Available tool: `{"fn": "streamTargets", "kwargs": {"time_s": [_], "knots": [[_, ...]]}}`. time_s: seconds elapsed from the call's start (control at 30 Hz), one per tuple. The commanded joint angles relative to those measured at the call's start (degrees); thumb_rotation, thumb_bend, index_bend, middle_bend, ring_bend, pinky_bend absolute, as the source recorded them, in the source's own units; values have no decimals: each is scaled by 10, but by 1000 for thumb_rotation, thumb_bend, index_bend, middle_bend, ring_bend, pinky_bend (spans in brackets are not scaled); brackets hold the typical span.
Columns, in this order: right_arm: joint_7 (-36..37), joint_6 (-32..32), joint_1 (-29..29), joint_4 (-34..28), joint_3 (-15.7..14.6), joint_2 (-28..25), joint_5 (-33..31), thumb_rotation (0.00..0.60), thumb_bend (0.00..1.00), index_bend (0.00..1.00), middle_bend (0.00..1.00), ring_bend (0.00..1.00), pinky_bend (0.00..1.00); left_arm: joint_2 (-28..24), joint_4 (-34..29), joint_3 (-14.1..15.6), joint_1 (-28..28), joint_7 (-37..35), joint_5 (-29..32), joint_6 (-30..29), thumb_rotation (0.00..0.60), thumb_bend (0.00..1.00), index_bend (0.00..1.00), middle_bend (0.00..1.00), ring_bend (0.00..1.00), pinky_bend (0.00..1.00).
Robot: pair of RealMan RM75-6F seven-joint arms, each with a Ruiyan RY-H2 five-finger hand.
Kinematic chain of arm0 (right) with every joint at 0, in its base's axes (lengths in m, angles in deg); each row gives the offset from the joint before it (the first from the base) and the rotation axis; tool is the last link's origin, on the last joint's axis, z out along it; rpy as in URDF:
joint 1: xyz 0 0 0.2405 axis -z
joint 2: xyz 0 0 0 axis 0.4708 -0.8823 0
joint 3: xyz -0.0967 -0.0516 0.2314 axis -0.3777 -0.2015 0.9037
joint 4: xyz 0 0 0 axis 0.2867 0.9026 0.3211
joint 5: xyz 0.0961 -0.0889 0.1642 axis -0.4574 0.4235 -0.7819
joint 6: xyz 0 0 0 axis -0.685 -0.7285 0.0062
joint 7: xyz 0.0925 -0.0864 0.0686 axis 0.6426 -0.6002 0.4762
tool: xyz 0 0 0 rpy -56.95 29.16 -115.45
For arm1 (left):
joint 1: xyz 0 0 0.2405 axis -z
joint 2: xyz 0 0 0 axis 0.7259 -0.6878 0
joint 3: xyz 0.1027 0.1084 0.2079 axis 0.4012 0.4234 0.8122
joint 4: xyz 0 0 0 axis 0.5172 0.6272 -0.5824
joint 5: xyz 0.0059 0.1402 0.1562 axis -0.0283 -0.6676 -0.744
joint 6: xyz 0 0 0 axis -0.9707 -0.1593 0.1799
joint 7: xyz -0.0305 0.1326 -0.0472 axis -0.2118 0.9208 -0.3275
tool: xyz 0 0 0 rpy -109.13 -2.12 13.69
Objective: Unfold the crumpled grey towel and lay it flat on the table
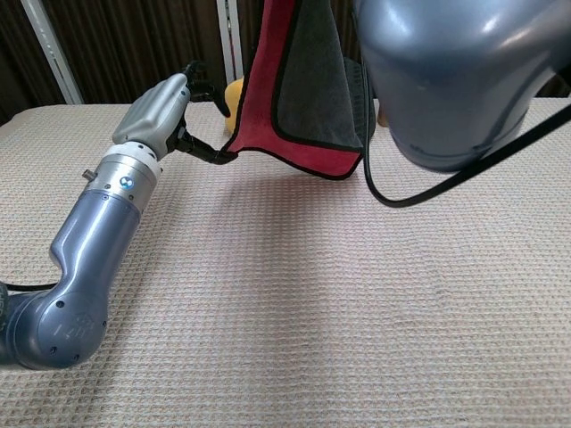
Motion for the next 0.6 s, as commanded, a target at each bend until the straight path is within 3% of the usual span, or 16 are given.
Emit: {"fn": "streamTargets", "kwargs": {"time_s": [0.03,0.6], "knots": [[-4,-4,3,-6,-3,-1,-1,600,560,707,225,85,78,-3,-3,0,1,3,2,3,600,184,484,14,0,55],[-6,-11,16,-21,-9,-7,-6,600,560,708,225,85,79,-14,-7,0,18,12,6,12,600,367,569,29,0,55]]}}
